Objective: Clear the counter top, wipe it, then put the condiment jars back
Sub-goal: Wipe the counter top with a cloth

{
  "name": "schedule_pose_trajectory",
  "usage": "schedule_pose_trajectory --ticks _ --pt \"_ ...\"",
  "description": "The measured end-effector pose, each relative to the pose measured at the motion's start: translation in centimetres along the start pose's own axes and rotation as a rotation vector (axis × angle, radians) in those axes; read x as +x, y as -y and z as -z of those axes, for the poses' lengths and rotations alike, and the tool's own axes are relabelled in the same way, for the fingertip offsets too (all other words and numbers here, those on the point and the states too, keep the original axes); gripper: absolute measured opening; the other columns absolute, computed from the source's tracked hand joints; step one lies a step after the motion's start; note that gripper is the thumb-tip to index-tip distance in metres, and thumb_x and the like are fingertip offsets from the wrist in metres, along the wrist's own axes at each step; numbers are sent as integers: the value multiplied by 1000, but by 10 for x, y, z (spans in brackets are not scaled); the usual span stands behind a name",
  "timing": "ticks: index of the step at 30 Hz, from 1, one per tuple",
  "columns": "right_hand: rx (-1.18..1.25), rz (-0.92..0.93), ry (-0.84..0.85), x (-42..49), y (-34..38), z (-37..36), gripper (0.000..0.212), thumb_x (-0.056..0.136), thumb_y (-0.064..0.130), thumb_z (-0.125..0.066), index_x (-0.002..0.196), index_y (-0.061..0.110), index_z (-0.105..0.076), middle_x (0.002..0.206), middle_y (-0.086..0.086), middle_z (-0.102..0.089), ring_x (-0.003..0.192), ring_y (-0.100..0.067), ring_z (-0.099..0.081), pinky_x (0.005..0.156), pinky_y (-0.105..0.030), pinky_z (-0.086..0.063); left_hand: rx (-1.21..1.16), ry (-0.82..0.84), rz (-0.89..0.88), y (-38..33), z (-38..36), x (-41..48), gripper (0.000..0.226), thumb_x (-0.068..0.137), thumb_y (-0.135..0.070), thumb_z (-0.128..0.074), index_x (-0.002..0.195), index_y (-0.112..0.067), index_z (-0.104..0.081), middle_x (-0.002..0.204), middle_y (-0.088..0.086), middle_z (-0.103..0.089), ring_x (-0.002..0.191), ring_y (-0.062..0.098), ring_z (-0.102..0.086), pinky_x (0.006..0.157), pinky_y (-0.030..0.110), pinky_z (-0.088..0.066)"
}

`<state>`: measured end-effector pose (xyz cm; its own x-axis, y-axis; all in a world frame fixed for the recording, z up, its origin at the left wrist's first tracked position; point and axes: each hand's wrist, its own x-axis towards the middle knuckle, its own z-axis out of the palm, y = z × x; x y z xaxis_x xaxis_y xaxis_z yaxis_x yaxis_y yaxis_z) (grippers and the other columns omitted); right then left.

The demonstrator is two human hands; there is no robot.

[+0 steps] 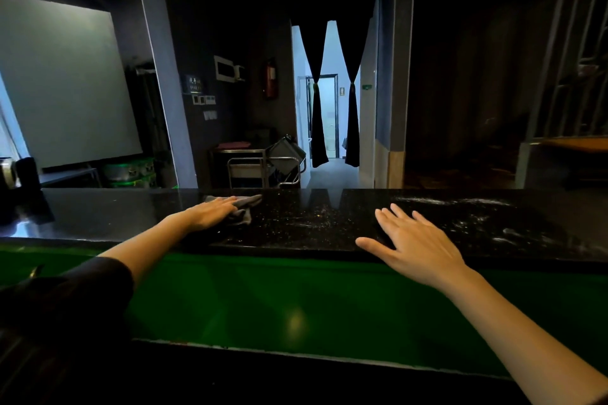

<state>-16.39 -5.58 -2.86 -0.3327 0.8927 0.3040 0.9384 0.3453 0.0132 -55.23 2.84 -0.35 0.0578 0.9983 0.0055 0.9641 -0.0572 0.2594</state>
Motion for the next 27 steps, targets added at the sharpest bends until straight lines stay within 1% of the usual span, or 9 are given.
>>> schedule_pose_trajectory --ticks 4,9,12,14,17,21,23,26,27 --pt "-6 -24 25 5 4 -4 112 69 86 8 154 16 -13 161 0 -15 148 -10 -6 120 -39 -12 146 19 -72 -32 -8 -22 46 105 -26 -22 150 -20 -24 160 6 -11 147 24 -11 118 40 -9" --pt "-4 -46 45 4 5 -3 110 70 84 4 154 16 -13 161 -1 -15 149 -12 -6 121 -41 -11 280 4 -167 -93 -31 -26 48 104 -32 -17 151 -30 -14 158 13 -15 145 36 -15 117 53 -15" --pt "-9 -54 42 5 6 -3 109 71 84 2 154 16 -14 161 -1 -16 149 -13 -6 121 -42 -11 315 21 -170 -131 -51 -3 53 99 -44 -13 151 -34 -13 159 8 -14 143 40 -16 114 61 -15" --pt "-6 -61 36 6 6 -4 109 71 85 1 154 16 -15 161 -1 -17 149 -13 -7 121 -42 -11 354 42 -204 -164 -61 5 59 95 -48 -12 150 -27 -19 160 5 -10 143 43 -14 112 64 -15" --pt "6 -67 34 6 5 -3 114 67 87 3 154 16 -17 160 -2 -18 149 -13 -8 121 -42 -12 389 57 -273 -203 -68 6 53 101 -42 -20 150 -24 -17 160 11 -9 143 46 -11 112 65 -15" --pt "16 -60 35 1 2 -1 115 67 87 3 154 14 -15 161 -3 -16 149 -15 -7 121 -42 -10 296 108 -326 -179 -56 1 48 102 -32 -19 144 -14 -33 161 5 -8 143 41 -14 111 63 -21" --pt "21 -61 43 0 1 -1 116 66 87 4 154 14 -13 161 -4 -15 149 -15 -6 121 -43 -9 205 79 -280 -142 -46 -5 51 100 -30 -14 150 -20 -23 160 0 -9 145 33 -13 113 57 -20" --pt "22 -63 39 2 3 -2 117 66 87 5 154 12 -13 161 -5 -16 149 -16 -8 121 -43 -10 206 -8 -183 -96 -37 -24 47 104 -17 -16 150 -8 -20 160 6 -8 146 33 -15 116 50 -18" --pt "22 -67 33 3 3 -3 117 66 87 5 154 12 -13 161 -5 -16 149 -16 -8 121 -43 -10 229 -35 -151 -89 -36 -33 47 104 -17 -17 151 -8 -19 160 8 -8 145 34 -16 116 50 -18"
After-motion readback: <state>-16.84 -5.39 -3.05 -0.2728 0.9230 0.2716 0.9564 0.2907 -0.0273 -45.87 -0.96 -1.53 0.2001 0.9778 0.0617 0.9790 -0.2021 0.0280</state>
